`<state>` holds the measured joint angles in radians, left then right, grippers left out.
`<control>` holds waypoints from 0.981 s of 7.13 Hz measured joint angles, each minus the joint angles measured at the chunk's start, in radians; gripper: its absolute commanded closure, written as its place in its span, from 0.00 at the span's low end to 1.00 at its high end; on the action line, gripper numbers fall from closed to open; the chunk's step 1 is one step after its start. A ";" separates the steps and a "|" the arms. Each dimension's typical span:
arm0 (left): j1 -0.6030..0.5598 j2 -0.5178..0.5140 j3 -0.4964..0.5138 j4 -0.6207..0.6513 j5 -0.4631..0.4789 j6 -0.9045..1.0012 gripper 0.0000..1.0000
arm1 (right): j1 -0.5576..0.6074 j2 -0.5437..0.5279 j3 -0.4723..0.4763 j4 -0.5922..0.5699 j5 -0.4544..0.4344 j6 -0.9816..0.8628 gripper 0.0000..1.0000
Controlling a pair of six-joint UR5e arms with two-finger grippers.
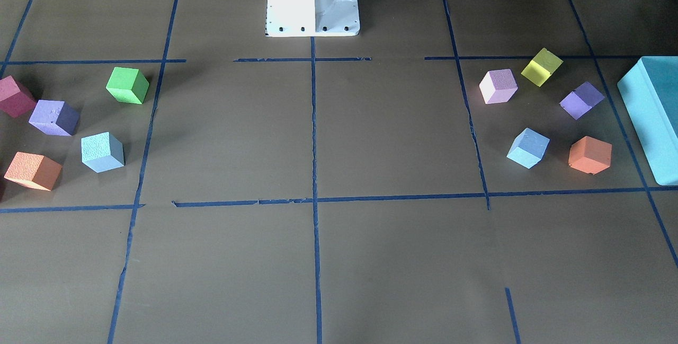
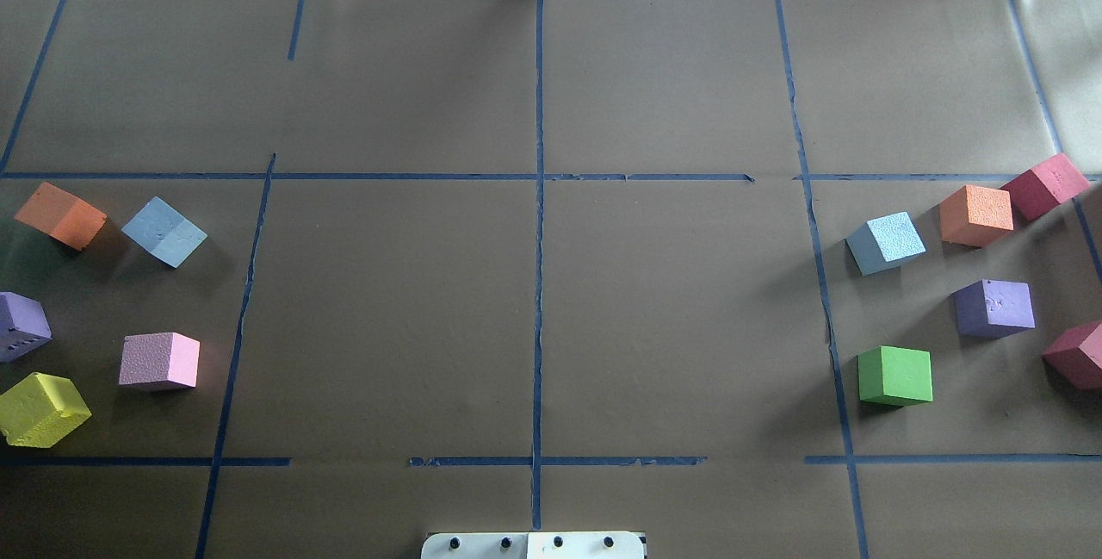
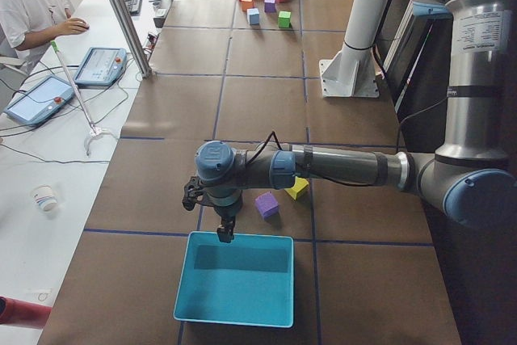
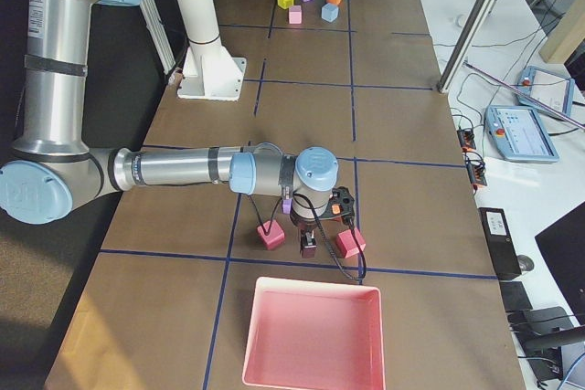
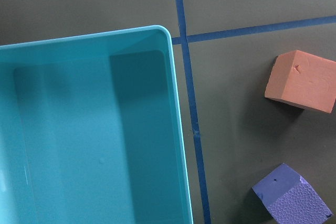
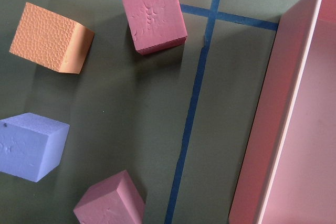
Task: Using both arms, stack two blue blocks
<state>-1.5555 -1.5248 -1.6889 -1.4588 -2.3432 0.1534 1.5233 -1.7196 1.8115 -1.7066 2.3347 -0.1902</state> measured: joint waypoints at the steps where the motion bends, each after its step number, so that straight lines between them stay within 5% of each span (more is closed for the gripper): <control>1: 0.000 0.000 -0.004 0.000 0.001 0.000 0.00 | 0.000 0.001 0.001 0.000 0.000 0.000 0.00; 4: 0.001 0.000 -0.013 0.002 0.001 0.000 0.00 | -0.042 0.074 0.005 0.043 0.055 0.045 0.00; 7: 0.002 0.000 -0.014 0.002 0.001 0.000 0.00 | -0.307 0.170 0.010 0.315 -0.029 0.507 0.00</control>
<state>-1.5539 -1.5248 -1.7027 -1.4573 -2.3423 0.1534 1.2165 -1.5496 1.8215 -1.3914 2.3060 0.3167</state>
